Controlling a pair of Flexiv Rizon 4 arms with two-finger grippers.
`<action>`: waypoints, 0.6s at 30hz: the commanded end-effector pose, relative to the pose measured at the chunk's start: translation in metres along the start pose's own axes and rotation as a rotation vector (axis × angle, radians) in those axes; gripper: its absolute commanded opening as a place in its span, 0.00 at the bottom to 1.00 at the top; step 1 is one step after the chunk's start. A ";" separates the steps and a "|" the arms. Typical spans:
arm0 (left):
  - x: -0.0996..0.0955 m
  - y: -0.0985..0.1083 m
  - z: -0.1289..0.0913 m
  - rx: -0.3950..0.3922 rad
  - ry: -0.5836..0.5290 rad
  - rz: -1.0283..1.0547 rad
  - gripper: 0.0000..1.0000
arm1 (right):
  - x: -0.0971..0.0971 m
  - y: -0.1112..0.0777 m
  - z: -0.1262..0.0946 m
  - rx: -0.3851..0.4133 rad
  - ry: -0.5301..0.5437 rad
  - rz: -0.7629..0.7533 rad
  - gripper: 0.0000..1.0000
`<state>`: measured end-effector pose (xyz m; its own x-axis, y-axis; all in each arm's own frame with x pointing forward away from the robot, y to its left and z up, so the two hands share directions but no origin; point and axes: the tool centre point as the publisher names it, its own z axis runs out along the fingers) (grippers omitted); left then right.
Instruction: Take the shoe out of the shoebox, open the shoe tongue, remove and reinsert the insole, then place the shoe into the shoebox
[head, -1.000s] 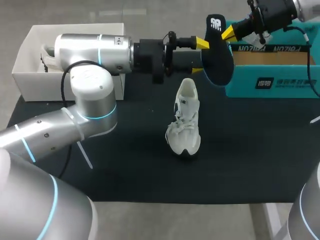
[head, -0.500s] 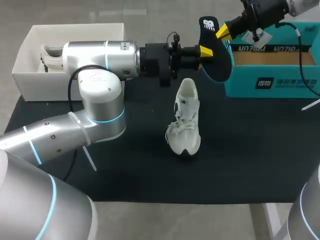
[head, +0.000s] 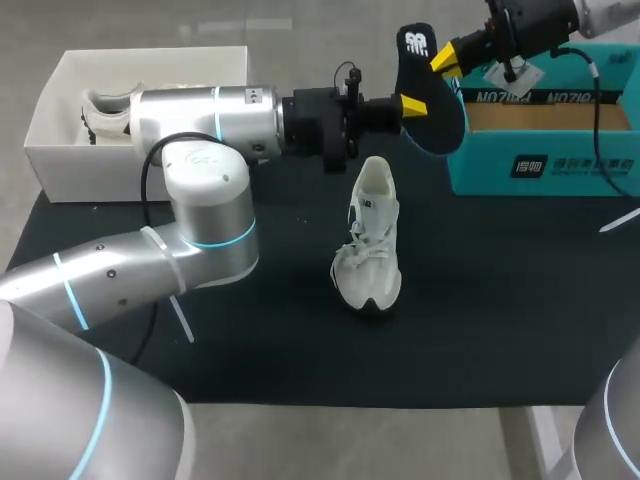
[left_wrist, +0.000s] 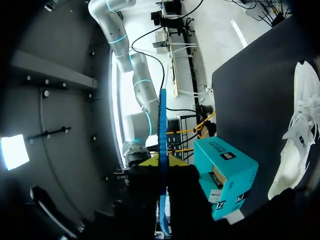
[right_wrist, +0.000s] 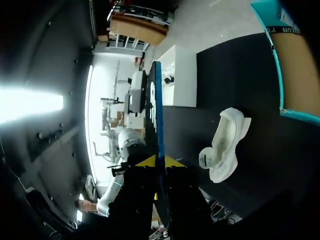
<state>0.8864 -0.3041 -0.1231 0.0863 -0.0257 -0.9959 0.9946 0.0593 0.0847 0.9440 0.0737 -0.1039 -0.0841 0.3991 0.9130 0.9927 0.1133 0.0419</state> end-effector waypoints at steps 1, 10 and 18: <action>-0.002 -0.002 -0.005 0.014 0.001 -0.007 0.00 | 0.005 -0.014 0.000 -0.098 0.067 -0.055 1.00; -0.016 0.004 -0.024 0.038 -0.017 -0.099 0.00 | 0.014 -0.041 -0.011 -0.165 0.133 -0.156 1.00; -0.033 0.017 -0.034 0.028 0.084 -0.429 0.00 | 0.024 -0.069 -0.010 -0.145 0.183 -0.212 1.00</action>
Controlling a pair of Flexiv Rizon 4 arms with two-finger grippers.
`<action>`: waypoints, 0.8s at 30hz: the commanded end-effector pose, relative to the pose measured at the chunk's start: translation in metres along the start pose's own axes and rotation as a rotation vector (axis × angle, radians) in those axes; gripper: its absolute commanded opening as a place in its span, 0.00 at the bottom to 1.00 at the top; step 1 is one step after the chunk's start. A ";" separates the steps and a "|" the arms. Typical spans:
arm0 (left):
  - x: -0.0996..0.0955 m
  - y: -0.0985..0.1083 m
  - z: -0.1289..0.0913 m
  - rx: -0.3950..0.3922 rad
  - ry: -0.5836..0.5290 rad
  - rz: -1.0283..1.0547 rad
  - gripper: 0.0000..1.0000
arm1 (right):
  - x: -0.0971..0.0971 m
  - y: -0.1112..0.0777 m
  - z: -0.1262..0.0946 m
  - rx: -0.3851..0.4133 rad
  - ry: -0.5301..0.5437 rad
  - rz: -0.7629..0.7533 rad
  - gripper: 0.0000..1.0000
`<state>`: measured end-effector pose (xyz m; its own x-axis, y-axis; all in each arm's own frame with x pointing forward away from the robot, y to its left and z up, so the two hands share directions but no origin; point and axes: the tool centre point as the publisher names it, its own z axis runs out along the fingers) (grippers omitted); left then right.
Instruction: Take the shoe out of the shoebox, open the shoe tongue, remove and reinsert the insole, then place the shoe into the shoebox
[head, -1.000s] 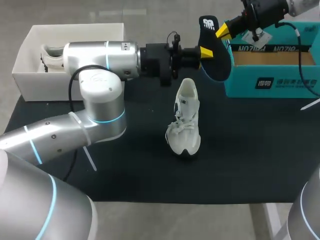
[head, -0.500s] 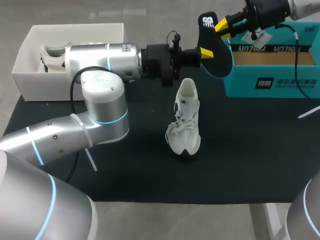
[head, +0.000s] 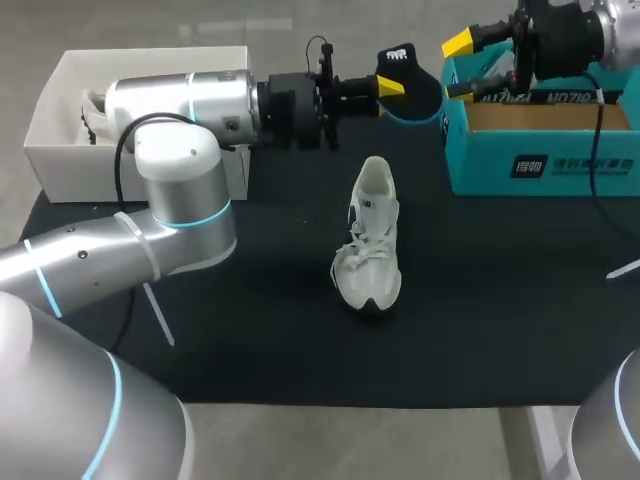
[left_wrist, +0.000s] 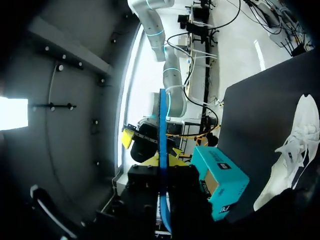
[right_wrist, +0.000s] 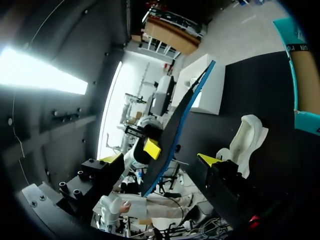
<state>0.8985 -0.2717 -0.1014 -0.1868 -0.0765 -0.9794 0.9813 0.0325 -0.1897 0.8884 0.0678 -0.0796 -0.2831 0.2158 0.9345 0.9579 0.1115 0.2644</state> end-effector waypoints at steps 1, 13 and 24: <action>-0.012 -0.003 -0.002 -0.017 0.167 -0.205 0.00 | 0.003 -0.017 -0.001 -0.075 0.011 -0.005 1.00; -0.013 0.009 -0.021 0.250 0.012 -0.714 0.00 | -0.001 -0.043 -0.010 -0.095 0.014 0.001 1.00; -0.014 0.008 -0.022 0.267 -0.006 -0.748 0.00 | 0.001 -0.046 -0.010 -0.113 0.038 0.007 1.00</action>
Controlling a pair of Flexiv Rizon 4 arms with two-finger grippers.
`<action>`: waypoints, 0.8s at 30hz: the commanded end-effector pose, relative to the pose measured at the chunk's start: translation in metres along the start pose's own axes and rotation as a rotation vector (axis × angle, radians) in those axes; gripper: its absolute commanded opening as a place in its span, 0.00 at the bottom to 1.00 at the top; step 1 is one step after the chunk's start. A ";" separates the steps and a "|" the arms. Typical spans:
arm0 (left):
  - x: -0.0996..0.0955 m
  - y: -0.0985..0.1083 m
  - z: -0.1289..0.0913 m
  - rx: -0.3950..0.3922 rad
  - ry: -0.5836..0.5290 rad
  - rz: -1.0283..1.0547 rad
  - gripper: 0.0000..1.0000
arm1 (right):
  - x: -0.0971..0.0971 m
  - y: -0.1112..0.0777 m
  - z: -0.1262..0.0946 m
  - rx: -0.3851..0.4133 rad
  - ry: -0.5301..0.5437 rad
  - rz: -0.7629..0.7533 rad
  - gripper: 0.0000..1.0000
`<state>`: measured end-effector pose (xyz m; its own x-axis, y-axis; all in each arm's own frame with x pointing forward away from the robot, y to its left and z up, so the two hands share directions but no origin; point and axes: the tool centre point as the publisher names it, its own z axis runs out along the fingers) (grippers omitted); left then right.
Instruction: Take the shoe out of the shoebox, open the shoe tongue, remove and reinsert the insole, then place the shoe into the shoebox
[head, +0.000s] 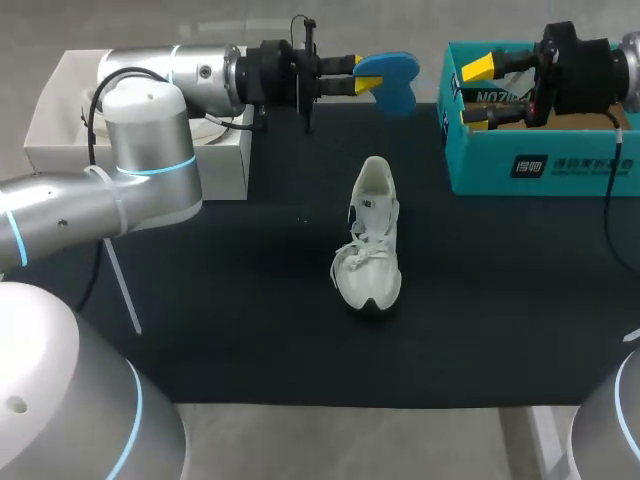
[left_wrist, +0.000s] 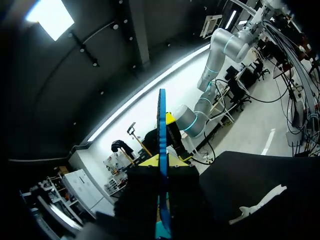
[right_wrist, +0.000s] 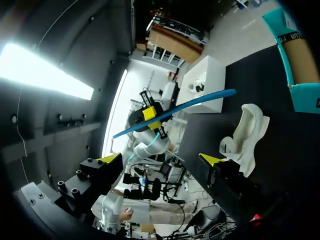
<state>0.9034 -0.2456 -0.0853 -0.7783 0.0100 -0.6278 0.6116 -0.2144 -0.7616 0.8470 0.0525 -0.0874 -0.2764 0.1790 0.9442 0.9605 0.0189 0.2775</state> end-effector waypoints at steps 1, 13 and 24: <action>0.000 0.007 0.001 0.057 -0.008 -0.036 0.00 | 0.000 -0.003 0.001 -0.020 0.000 0.000 1.00; -0.006 0.004 0.002 0.000 -0.019 -0.371 0.00 | 0.000 -0.003 0.001 -0.020 0.000 0.000 1.00; -0.003 -0.009 -0.007 -0.037 0.075 -0.568 0.00 | 0.000 -0.003 0.001 -0.020 0.000 0.000 1.00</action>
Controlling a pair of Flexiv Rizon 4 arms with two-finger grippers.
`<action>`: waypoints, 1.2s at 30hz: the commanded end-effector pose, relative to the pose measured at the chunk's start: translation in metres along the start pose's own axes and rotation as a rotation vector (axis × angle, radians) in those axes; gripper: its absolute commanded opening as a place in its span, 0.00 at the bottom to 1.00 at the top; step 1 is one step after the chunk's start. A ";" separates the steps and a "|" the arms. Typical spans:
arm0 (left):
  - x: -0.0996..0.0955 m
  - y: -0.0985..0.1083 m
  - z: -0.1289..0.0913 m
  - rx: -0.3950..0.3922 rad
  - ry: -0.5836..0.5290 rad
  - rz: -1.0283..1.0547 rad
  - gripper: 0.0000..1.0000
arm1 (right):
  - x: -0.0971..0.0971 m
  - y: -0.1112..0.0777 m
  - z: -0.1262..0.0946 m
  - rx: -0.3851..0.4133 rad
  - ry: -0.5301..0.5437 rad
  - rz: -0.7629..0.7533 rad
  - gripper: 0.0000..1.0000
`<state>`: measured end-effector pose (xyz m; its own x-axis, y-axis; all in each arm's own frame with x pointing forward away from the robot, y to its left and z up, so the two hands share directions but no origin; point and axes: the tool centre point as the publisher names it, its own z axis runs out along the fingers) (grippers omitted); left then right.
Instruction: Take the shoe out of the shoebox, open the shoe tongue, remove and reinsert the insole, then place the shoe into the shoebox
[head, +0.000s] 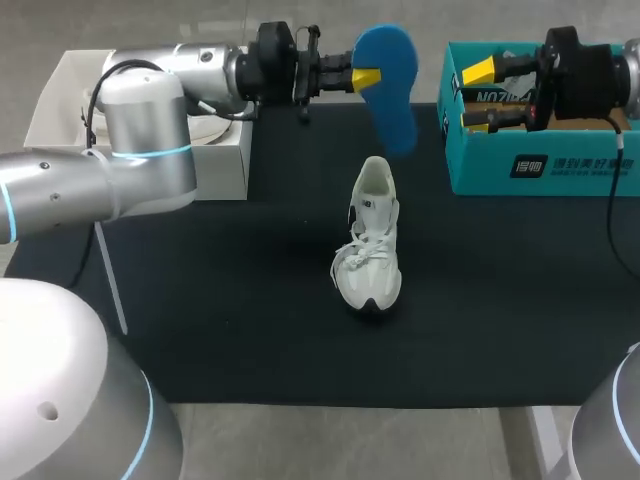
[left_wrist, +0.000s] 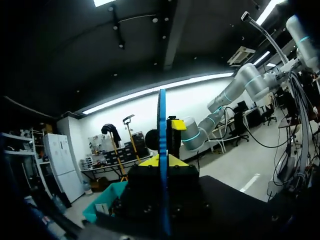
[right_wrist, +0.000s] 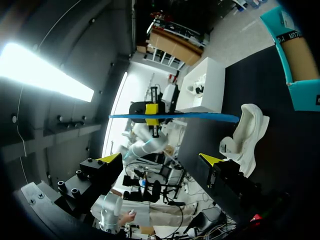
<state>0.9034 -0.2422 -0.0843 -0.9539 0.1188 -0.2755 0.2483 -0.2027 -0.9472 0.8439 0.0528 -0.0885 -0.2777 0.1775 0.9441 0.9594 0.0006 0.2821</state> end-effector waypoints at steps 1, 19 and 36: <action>0.001 -0.008 -0.004 -0.059 0.040 -0.159 0.00 | 0.000 0.000 0.001 -0.001 -0.002 0.001 1.00; -0.002 -0.005 -0.002 -0.091 0.096 -0.605 0.00 | 0.000 0.000 0.001 -0.001 -0.002 0.001 1.00; -0.001 -0.003 0.004 -0.204 -0.087 -0.778 0.00 | 0.000 0.000 0.001 -0.001 -0.002 0.001 1.00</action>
<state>0.9046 -0.2390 -0.0819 -0.9054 0.2762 0.3223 -0.3224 0.0464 -0.9455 0.8437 0.0526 -0.0880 -0.2769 0.1783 0.9442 0.9596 0.0005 0.2813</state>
